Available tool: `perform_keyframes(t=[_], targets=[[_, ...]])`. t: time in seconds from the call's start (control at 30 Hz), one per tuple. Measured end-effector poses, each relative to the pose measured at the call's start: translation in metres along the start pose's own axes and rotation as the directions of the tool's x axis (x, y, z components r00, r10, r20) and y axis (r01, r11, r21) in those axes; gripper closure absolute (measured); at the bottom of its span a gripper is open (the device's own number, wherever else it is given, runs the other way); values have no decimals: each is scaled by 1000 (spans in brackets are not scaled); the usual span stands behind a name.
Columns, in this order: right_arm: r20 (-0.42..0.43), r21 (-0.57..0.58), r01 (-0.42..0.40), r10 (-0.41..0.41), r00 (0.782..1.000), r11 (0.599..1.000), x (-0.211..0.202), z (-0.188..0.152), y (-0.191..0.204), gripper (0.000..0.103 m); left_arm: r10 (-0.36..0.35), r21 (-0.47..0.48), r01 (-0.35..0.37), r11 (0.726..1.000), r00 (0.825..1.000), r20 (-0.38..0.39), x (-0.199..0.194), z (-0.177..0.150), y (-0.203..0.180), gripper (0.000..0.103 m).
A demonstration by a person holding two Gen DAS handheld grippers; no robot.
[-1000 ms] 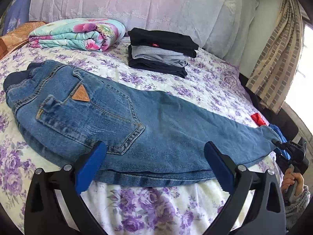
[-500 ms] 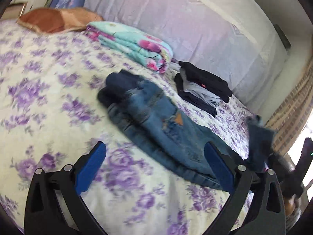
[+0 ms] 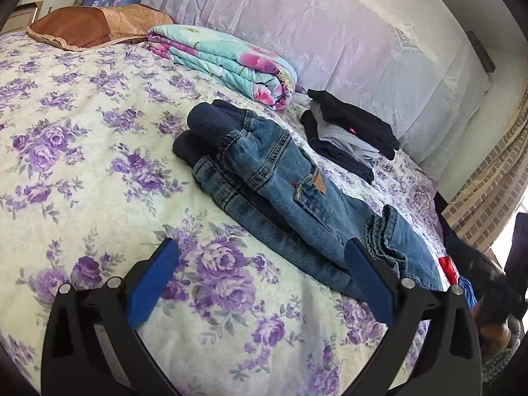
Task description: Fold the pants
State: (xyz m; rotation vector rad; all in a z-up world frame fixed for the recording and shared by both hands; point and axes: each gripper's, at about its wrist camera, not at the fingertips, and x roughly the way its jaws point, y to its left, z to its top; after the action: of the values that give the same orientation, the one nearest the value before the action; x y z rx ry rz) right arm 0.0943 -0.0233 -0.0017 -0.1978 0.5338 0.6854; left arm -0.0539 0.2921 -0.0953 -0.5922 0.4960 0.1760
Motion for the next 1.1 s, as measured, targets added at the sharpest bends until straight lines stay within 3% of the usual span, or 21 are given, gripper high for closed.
perform_keyframes(t=[0.07,0.13,0.17,0.2,0.3,0.4,0.5,0.63,0.83,0.87,0.97,1.0,1.1], targets=[[-16,36,92,-91,996,995,19,4,-11,24,10,-15,-11,1000,1000,-12,2,4,0,5],[-106,-62,175,-181,978,983,54,-10,-5,13,16,-52,-18,999,999,-28,5,10,3,5],[-183,-125,190,-211,960,974,74,-22,-1,10,16,-70,-18,997,999,-35,6,12,4,5],[-202,-170,189,-222,954,967,87,-38,3,7,16,-95,-20,995,999,-46,8,17,7,5],[-174,-34,102,-106,979,994,74,-31,-17,6,6,-174,-19,985,997,-79,18,33,16,5],[-7,81,84,-84,996,993,42,-33,-36,5,-26,-256,-3,967,994,-111,34,51,30,5],[110,149,21,-38,993,989,21,-38,-50,4,-63,-317,16,948,988,-138,49,65,40,5],[38,289,-36,26,999,957,39,-42,-82,4,-101,-353,32,935,979,-178,66,79,45,5],[50,272,-30,16,999,962,36,-43,-75,4,-122,-360,50,932,976,-178,78,82,48,5],[48,276,-31,19,999,961,37,-44,-75,4,-136,-347,68,935,975,-176,78,82,47,7],[64,300,-61,44,997,952,34,-47,-79,4,-121,-338,59,939,979,-165,77,84,50,50],[75,313,-80,60,995,946,33,-48,-82,4,-146,-353,83,932,977,-154,76,84,55,59],[106,352,-126,94,990,927,27,-50,-89,4,-171,-363,112,925,976,-135,71,82,58,69]])
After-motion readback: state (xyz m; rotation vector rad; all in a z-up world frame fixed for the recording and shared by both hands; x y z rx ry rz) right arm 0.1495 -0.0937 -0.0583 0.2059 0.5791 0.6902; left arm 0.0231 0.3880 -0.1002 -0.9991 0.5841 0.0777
